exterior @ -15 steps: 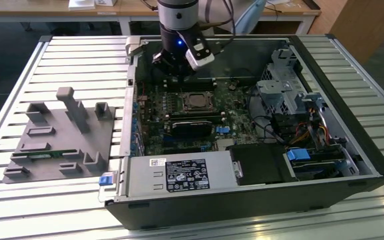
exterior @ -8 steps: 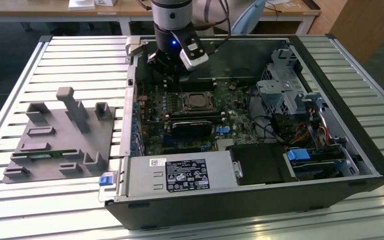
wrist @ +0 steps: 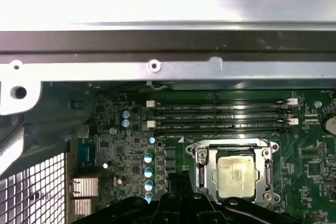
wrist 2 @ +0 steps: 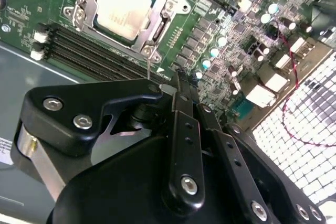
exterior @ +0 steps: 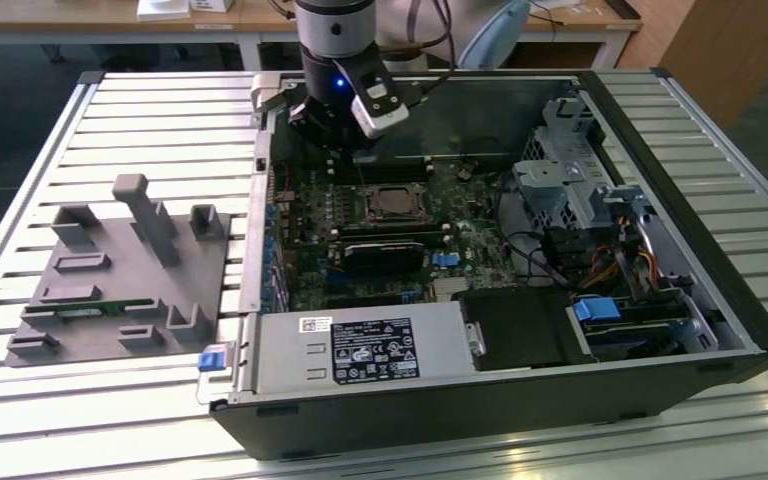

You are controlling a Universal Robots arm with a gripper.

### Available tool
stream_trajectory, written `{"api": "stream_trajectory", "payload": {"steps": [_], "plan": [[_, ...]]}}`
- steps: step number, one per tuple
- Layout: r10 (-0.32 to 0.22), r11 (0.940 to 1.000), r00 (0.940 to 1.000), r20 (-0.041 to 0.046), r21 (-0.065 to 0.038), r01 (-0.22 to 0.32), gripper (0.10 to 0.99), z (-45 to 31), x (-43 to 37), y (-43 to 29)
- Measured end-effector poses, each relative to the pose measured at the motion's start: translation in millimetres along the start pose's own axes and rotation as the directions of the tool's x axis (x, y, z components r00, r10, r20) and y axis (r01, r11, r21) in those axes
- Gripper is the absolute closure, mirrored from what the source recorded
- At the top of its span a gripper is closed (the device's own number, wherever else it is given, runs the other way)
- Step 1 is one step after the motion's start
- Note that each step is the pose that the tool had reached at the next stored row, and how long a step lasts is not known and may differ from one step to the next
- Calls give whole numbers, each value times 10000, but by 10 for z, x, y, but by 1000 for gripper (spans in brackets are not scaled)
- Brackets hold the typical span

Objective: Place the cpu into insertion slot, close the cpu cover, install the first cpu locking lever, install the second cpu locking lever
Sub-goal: 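Install the first cpu locking lever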

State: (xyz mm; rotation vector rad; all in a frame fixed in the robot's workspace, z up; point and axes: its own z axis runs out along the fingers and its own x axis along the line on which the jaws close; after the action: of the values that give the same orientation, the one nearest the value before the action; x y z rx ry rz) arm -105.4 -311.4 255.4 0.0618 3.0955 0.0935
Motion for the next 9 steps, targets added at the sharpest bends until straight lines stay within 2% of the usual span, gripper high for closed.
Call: {"api": "stream_trajectory", "payload": {"steps": [9], "plan": [[0, 10000, 10000, 0, 0, 0, 980, 24, 7, 147]]}}
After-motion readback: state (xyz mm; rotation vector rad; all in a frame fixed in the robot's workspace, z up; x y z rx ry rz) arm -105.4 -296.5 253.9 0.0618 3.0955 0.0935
